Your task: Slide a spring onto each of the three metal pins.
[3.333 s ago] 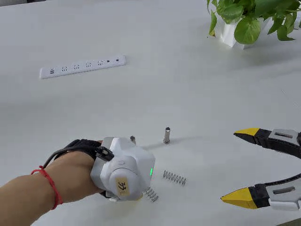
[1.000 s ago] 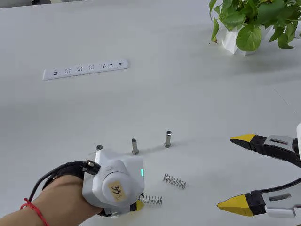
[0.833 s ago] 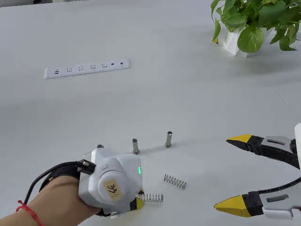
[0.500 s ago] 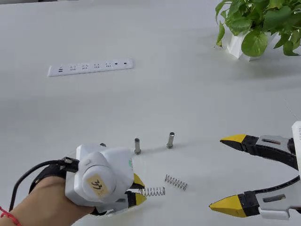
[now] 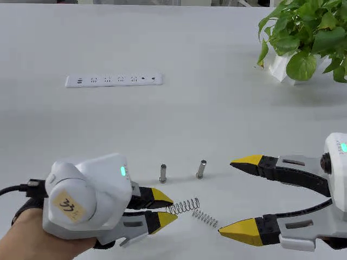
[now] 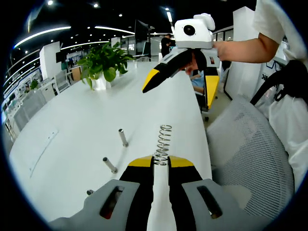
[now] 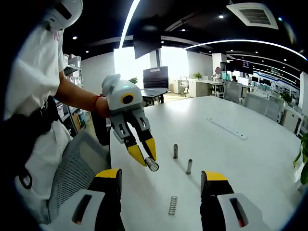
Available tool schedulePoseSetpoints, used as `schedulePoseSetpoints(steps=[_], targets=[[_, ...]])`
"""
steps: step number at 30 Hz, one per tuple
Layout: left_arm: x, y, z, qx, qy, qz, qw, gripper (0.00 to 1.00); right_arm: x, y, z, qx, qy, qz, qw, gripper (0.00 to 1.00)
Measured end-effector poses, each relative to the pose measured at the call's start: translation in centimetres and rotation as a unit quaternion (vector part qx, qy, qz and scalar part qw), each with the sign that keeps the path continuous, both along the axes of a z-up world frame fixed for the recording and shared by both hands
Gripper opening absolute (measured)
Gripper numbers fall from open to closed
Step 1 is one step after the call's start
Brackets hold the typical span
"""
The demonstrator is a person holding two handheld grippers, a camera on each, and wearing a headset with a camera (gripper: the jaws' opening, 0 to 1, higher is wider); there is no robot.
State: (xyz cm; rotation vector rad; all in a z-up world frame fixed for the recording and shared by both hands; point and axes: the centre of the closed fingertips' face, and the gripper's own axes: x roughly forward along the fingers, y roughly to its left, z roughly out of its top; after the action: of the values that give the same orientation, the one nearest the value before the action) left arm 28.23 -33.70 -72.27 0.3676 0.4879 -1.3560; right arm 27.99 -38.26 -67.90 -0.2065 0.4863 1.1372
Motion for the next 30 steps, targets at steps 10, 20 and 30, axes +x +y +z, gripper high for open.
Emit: schedulePoseSetpoints(steps=[10,20,30], targets=[[-0.1,0.6,2.5,-0.053,-0.003,0.024,0.9983,0.07,-0.1,2.3,1.2,0.001,-0.004,0.041,0.9991,0.48],[-0.5,0.7,3.7,-0.079,-0.006,0.028,0.9965,0.07,-0.6,4.6,1.8,0.0,-0.001,0.083,0.9965,0.29],[-0.6,1.0,3.9,-0.086,-0.006,0.03,0.9958,0.07,-0.8,5.1,1.9,-0.008,0.001,0.105,0.9945,0.17]])
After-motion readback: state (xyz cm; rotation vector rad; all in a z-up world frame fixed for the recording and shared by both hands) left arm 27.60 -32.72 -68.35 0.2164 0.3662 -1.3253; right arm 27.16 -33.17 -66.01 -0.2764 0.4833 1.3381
